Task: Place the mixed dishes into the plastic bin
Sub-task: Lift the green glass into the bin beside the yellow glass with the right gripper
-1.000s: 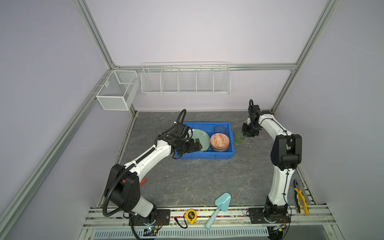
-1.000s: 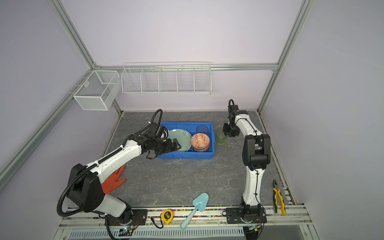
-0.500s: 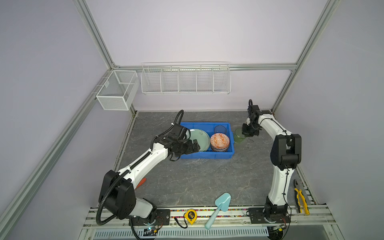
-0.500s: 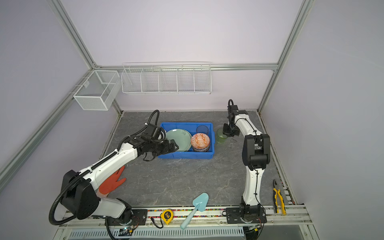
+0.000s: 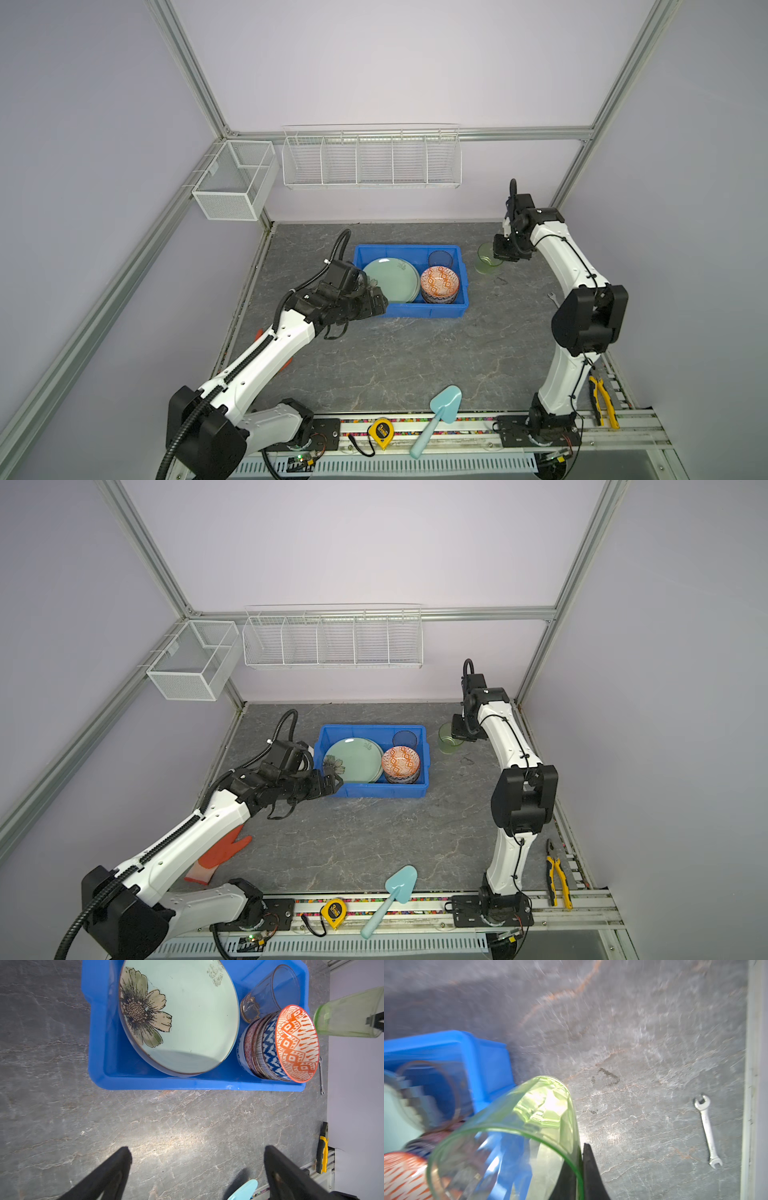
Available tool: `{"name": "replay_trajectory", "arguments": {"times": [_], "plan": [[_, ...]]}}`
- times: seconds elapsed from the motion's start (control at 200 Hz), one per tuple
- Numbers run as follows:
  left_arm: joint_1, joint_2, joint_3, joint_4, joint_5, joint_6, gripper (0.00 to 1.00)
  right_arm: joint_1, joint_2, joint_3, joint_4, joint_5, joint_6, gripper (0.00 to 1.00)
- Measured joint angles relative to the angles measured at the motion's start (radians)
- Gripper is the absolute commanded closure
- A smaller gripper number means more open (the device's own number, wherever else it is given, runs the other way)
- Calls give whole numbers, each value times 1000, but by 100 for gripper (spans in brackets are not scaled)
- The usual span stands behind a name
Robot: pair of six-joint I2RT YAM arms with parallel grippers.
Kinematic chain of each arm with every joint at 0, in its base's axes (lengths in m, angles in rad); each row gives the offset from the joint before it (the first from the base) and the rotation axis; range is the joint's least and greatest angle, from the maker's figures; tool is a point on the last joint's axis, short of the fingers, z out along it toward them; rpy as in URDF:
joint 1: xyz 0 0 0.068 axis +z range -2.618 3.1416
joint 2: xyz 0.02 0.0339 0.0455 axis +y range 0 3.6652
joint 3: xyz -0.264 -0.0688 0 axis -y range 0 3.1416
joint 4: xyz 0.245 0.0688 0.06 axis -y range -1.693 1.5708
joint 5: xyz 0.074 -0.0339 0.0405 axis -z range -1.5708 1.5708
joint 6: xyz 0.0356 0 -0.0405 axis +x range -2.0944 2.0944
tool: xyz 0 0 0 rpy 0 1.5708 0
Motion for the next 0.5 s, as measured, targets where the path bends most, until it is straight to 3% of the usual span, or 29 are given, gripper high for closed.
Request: {"name": "replay_trajectory", "arguments": {"times": [0.21, 0.5], "plan": [[0, -50, -17, -31, -23, -22, 1, 88, 25, 166, -63, 6, -3, 93], [0, -171, -38, -79, -70, -65, 1, 187, 219, 410, -114, -13, -2, 93]]}}
